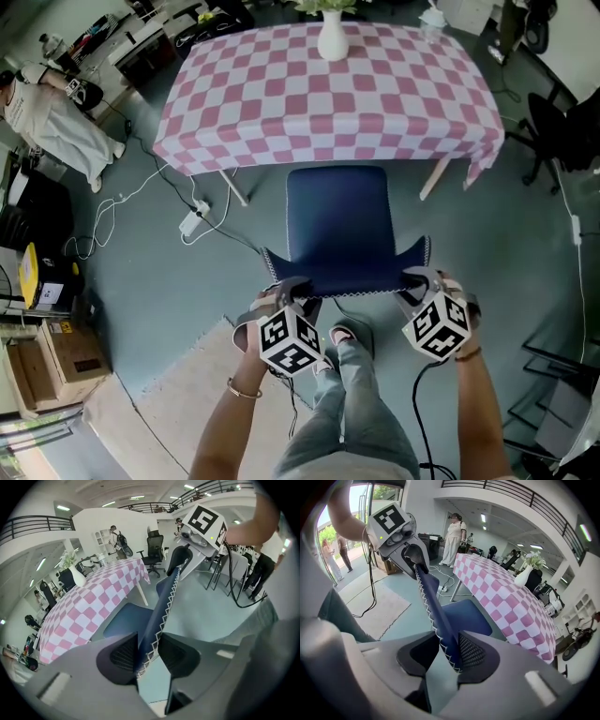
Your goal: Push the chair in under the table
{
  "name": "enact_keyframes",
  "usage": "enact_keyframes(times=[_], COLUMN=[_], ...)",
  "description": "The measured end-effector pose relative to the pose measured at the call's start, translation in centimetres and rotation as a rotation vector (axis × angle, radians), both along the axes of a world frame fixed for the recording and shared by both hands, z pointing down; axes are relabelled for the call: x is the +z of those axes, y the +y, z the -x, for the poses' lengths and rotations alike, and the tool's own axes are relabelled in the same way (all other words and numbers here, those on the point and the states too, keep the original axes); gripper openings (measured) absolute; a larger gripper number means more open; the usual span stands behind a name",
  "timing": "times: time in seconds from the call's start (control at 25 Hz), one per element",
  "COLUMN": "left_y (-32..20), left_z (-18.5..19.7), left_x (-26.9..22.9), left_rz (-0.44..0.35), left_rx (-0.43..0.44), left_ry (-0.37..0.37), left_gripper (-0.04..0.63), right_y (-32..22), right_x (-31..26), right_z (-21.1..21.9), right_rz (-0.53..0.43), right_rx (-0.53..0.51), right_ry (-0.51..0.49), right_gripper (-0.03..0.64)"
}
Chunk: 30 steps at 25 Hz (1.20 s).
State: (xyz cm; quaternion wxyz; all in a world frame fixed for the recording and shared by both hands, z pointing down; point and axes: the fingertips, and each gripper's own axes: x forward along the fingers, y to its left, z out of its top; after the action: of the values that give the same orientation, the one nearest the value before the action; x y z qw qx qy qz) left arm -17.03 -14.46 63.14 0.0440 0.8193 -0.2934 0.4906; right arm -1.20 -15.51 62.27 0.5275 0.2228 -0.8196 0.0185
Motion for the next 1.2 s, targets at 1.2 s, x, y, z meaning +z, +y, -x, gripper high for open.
enact_keyframes(times=[1.2], left_y=[-17.0], left_z=[1.0], left_x=[0.2], left_rz=[-0.084], left_rx=[-0.057], left_ry=[-0.043], left_gripper=[0.126], right_y=[-17.7], right_x=[0.4], right_z=[1.0], right_rz=[-0.039], right_rx=[0.045], right_ry=[0.027], right_gripper=[0.126])
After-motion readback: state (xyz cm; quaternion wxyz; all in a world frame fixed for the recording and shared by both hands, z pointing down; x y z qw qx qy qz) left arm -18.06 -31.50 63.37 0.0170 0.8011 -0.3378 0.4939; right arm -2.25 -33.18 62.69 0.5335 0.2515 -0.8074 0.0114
